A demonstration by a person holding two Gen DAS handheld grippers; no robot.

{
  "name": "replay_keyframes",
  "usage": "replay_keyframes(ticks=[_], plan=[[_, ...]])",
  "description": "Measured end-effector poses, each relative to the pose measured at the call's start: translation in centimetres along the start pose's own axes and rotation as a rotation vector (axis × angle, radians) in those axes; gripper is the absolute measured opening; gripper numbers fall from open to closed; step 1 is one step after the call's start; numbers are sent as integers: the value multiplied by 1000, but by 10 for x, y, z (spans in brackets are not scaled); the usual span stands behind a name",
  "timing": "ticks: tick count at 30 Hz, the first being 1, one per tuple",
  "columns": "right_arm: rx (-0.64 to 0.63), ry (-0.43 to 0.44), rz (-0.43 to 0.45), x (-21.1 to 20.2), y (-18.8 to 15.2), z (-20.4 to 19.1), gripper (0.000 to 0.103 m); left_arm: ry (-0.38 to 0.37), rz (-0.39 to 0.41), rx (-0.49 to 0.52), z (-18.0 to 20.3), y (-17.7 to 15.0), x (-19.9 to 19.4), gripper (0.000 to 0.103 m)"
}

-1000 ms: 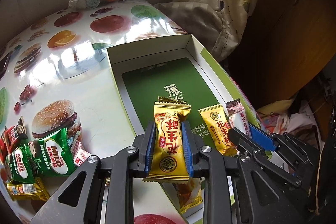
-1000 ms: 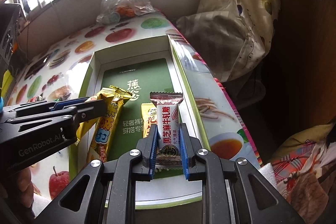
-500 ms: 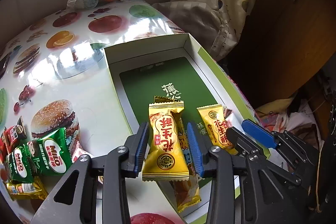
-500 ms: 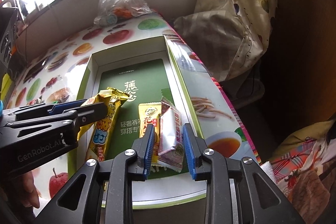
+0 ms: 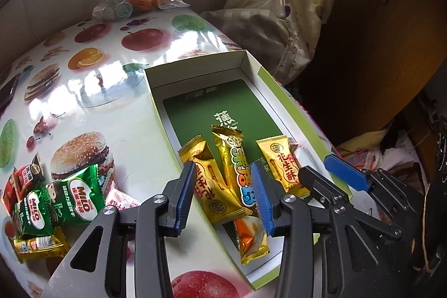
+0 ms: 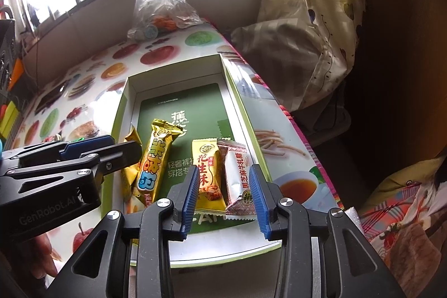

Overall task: Organize snacks
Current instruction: 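Lower both snacks into the box and open both grippers, then withdraw both open grippers from the box back to the snack pile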

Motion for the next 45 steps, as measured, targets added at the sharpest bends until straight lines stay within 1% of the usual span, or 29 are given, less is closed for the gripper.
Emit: replay_keyframes(ticks=[2,5,8,9,11,16,23,27,32,39,41,45], plan=[[-3,-3,8,-3,1,-1,37,7,12,0,-2,0,-4,53],[-5,-2,20,-9,2,-3,38,5,28,1,-4,-1,-12,54],[-10,1,31,-14,3,-7,39,43,53,16,-9,-2,-21,54],[-12,2,33,-16,2,-9,39,42,57,15,-10,-3,-24,54],[-17,6,39,-18,3,-13,40,39,63,7,-14,-4,-29,54],[-37,16,51,-23,3,-25,40,62,89,-6,-27,-6,-42,54],[-78,53,56,-26,3,-48,40,106,106,-33,-50,-15,-55,54],[-103,78,53,-23,3,-64,40,125,103,-60,-68,-22,-57,54],[-131,112,48,-19,2,-82,40,127,111,-121,-92,-29,-61,54],[-192,149,28,-12,2,-106,40,180,124,-177,-137,-39,-71,54],[-223,178,18,-9,0,-117,40,201,125,-206,-153,-42,-74,54],[-259,187,2,1,-1,-132,40,231,125,-240,-178,-47,-77,54]])
Point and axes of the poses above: each gripper's, at about its wrist camera, not at the fingertips, and x roughly the way its jaws point, z to its right, y to its top, the point moved 10 cm from there along x, roughly the way its jaws point, and after that the axes turned 5 degrees about y, right-handed, at the moved point
